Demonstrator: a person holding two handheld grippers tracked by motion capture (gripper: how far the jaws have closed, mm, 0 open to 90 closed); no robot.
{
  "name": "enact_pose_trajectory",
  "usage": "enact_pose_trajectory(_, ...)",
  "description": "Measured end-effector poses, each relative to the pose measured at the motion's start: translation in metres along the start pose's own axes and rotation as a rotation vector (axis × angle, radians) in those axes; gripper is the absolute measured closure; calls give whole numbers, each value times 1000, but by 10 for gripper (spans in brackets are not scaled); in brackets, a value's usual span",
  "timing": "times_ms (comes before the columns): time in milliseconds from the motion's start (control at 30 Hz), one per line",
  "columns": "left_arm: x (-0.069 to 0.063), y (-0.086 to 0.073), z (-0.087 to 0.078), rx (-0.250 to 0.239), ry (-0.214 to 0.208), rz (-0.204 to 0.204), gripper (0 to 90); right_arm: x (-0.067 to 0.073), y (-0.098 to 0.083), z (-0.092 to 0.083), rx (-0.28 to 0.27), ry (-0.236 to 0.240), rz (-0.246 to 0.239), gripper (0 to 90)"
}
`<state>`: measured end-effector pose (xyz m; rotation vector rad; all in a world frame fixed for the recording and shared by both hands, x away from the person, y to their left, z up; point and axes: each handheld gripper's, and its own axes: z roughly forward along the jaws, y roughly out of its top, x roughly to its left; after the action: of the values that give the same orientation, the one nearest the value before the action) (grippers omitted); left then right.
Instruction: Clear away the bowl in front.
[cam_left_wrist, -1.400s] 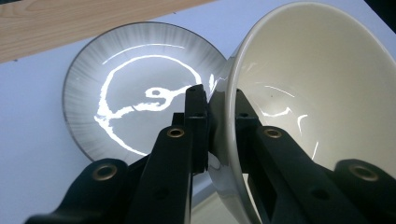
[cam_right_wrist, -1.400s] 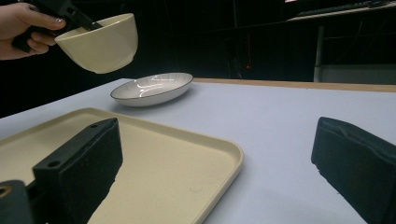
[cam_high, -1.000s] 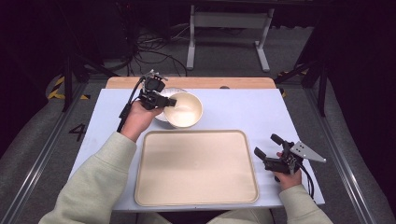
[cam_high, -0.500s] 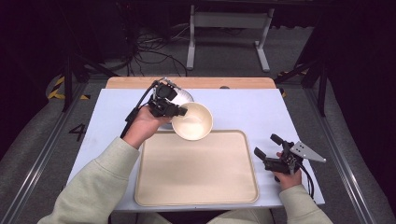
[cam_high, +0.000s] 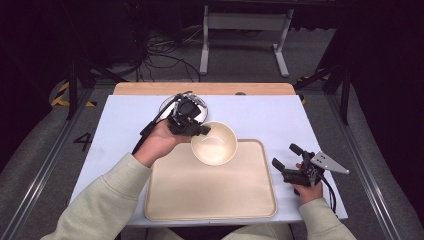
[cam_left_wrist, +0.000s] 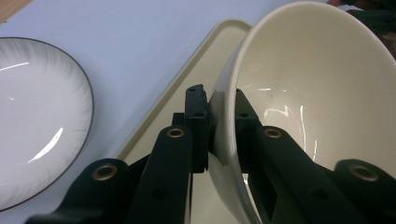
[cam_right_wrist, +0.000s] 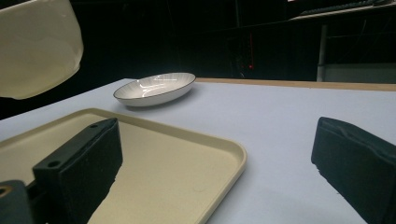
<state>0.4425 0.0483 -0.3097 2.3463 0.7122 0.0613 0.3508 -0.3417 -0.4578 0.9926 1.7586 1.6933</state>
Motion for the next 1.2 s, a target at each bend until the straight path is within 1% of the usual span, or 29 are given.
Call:
enact_pose_trajectory(200,-8,0,5,32,-27,48,824,0,0,0,0,0,1,24)
enact_pose_trajectory(433,-14,-2,14,65,-52,73,825,0,0,0,0,1,1,24)
enact_pose_trajectory(600,-16,-6,25,108,-61,102,824,0,0,0,-1,2,1,24)
enact_pose_trajectory(700,-17,-7,29,122,-58,107,825,0,0,0,0,2,2,23)
enact_pose_trajectory(733,-17,-8,33,134,-62,109,824,0,0,0,0,2,2,23)
enact_pose_trajectory(767,-18,-9,35,138,-63,103,824,0,0,0,0,2,2,23)
enact_pose_trajectory(800,-18,-9,37,146,-61,110,825,0,0,0,0,2,2,24)
enact_pose_trajectory(833,-18,-9,37,146,-61,110,825,0,0,0,0,2,2,24)
enact_pose_trajectory(867,-19,-10,39,152,-58,99,825,0,0,0,0,2,1,23)
enact_pose_trajectory(933,-18,-11,44,175,-50,115,825,0,0,0,0,2,2,24)
enact_pose_trajectory(967,-20,-13,46,173,-51,88,824,0,0,0,0,2,1,24)
enact_pose_trajectory(1000,-18,-13,48,182,-53,106,824,0,0,0,0,2,2,24)
enact_pose_trajectory(1033,-18,-13,49,189,-50,112,824,0,0,0,0,2,1,23)
enact_pose_trajectory(1067,-19,-14,50,193,-48,95,824,0,0,0,0,3,2,24)
enact_pose_trajectory(1133,-20,-15,53,200,-46,96,825,0,0,0,0,3,1,23)
enact_pose_trajectory(1167,-19,-14,54,207,-46,115,825,0,0,0,0,3,1,24)
enact_pose_trajectory(1200,-20,-15,55,211,-43,108,825,0,0,0,0,3,1,23)
